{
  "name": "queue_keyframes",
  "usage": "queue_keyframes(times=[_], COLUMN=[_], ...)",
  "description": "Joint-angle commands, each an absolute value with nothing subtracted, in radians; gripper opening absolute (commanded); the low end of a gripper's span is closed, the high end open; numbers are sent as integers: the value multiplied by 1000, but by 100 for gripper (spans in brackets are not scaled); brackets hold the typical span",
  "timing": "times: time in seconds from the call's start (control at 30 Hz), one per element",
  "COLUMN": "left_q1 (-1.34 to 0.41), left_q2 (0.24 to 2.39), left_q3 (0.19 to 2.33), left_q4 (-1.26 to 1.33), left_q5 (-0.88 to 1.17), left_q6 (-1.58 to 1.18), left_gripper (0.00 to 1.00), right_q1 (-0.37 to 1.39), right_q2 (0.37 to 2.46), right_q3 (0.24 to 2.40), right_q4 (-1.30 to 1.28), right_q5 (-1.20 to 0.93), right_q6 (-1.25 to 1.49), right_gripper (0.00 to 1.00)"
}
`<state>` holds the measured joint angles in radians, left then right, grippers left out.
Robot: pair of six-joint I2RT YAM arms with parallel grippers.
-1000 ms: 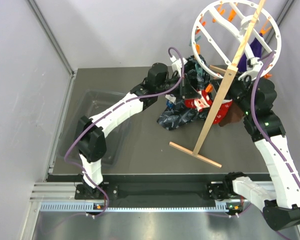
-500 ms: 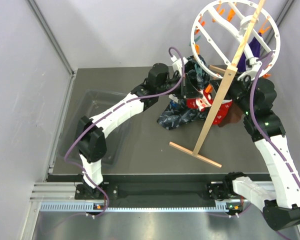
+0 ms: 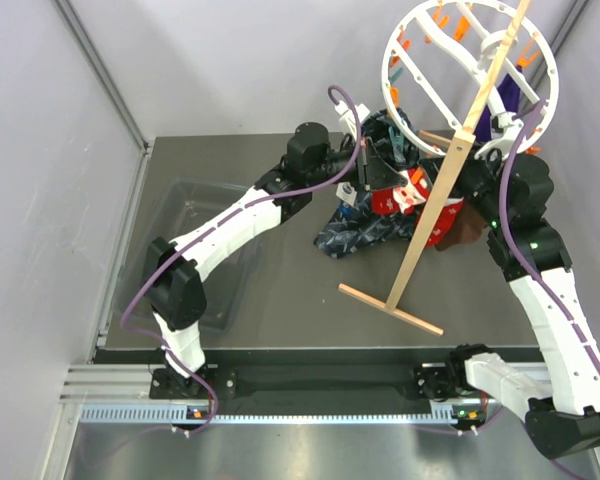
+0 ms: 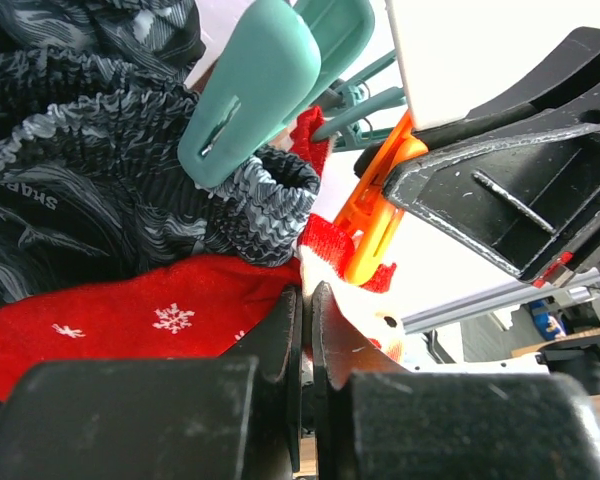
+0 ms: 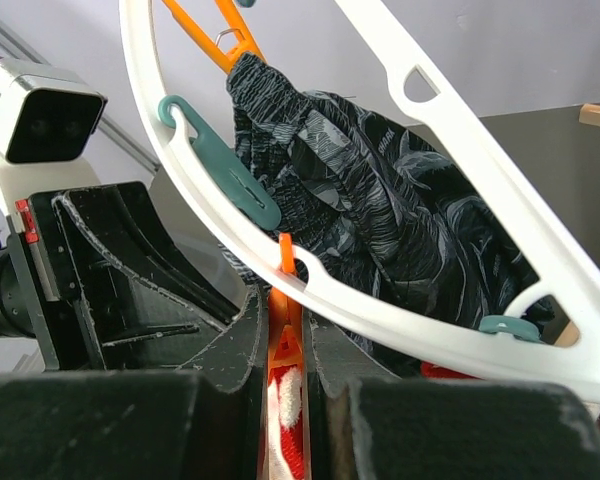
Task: Clip the socks to the hanger
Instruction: Clamp the sock onto the hanger.
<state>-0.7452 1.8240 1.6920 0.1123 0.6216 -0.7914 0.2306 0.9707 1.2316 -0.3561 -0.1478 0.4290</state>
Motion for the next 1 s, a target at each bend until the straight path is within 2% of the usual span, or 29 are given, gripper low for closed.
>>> queue_keyframes(times=[0.0,0.53,0.83,0.97], left_q1=[-747,-749,-749,-747], left_q2=[1804,1802,1828,1833], left_q3=[1729,1718,1713,1713], left_q4=[213,227,353,341], left_q5=[653,586,609,612], left_q6=[-816,-805,-910,-913], left_gripper=[0,0,0,0], right_q1=[238,239,239,239], right_q2=[977,973,968,956], right_q3=[1252,1244,1253,1253], right_q4=[-387,-379,-394,-396], right_q5=[-218,-222,-218,-203], right_q6=[417,434,436,434], right_gripper=[0,0,4,11])
